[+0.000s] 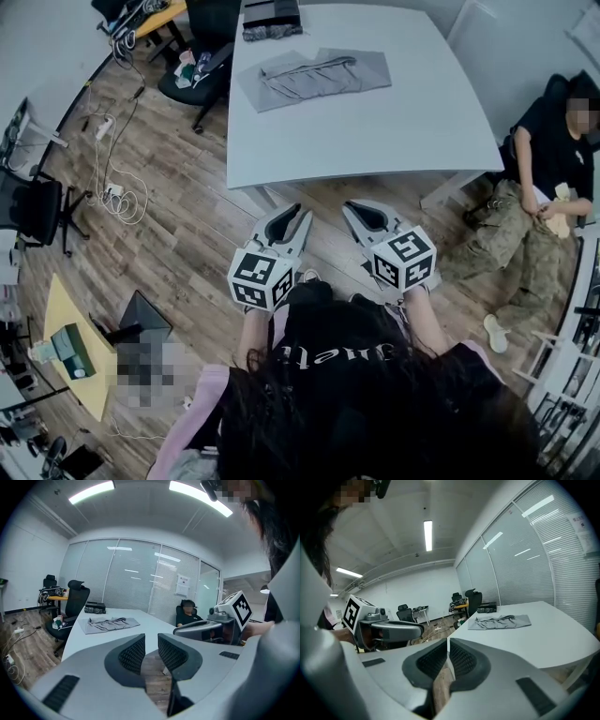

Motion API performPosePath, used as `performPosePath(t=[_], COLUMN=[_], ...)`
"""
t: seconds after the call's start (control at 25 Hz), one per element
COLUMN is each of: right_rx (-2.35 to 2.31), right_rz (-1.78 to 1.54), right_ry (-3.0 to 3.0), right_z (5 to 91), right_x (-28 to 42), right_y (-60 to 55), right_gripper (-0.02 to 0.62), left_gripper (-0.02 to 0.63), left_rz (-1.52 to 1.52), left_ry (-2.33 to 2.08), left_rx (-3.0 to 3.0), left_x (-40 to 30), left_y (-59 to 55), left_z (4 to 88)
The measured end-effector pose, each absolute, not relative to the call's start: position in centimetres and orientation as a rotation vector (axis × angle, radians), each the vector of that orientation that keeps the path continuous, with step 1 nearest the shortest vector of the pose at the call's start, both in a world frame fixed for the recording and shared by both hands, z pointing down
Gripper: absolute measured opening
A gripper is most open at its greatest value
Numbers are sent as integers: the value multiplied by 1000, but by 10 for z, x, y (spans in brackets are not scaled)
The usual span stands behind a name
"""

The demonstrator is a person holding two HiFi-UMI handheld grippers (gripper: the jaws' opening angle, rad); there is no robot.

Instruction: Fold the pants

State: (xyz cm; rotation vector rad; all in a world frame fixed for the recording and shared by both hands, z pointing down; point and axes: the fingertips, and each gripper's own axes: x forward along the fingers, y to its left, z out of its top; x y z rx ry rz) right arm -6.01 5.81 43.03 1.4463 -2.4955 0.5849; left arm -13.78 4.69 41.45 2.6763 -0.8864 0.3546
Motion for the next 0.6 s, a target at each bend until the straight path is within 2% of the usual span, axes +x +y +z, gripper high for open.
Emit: performPosePath(t=[0.6], right_rx=[1445], right_rz=[598], right_ry=[-2497], right_z=[436], right_x=[-34], right_y=[81], right_gripper=[32], left_gripper=[95], left_rz=[392], left_ry=[-911], left_rx=[2654], left_x=[-116], left_y=[69], left_z=[422])
